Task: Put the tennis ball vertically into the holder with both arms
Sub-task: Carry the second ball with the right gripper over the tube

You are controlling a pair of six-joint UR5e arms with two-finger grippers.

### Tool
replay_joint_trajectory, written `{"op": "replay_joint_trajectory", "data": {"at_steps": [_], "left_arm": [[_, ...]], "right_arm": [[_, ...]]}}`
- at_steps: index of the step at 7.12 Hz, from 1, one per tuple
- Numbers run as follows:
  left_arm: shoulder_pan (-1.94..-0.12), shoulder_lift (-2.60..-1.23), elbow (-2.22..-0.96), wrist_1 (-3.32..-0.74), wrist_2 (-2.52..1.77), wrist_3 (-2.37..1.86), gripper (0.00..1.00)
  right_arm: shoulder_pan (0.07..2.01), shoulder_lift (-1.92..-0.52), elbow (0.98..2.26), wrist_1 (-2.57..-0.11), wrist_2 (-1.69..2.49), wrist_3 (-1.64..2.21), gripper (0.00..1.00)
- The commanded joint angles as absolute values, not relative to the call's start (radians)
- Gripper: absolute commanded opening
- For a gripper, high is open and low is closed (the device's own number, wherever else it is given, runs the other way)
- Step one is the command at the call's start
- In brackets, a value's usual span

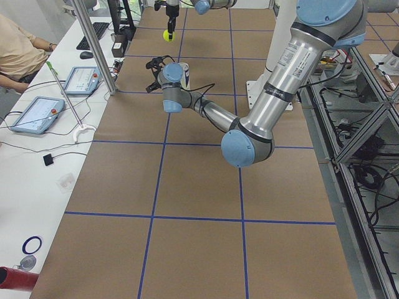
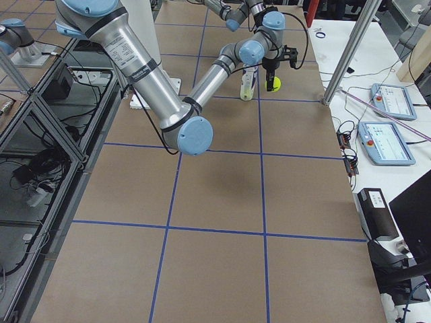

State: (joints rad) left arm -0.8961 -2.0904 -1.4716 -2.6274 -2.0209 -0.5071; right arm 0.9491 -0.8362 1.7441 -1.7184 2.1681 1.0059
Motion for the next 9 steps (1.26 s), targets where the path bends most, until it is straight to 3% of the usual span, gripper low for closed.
{"op": "replay_joint_trajectory", "data": {"at_steps": [1,4,6,9], "left_arm": [[-0.896,-2.062,-1.476,-2.565,-2.031,-0.500,0.99],[-0.893,-2.089,-1.476,-2.565,-2.033,-0.497,0.99],[-0.891,-2.098,-1.471,-2.566,-2.033,-0.497,1.00],[-0.887,-2.102,-1.471,-2.566,-2.031,-0.500,0.99]], "right_arm": [[0.867,-0.712,1.750,-1.822,2.107,1.121,0.00],[0.717,-0.612,1.738,-1.935,1.958,1.189,0.00],[0.664,-0.533,1.630,-1.939,1.901,1.224,0.00],[0.637,-0.520,1.605,-1.936,1.868,1.232,0.00]]}}
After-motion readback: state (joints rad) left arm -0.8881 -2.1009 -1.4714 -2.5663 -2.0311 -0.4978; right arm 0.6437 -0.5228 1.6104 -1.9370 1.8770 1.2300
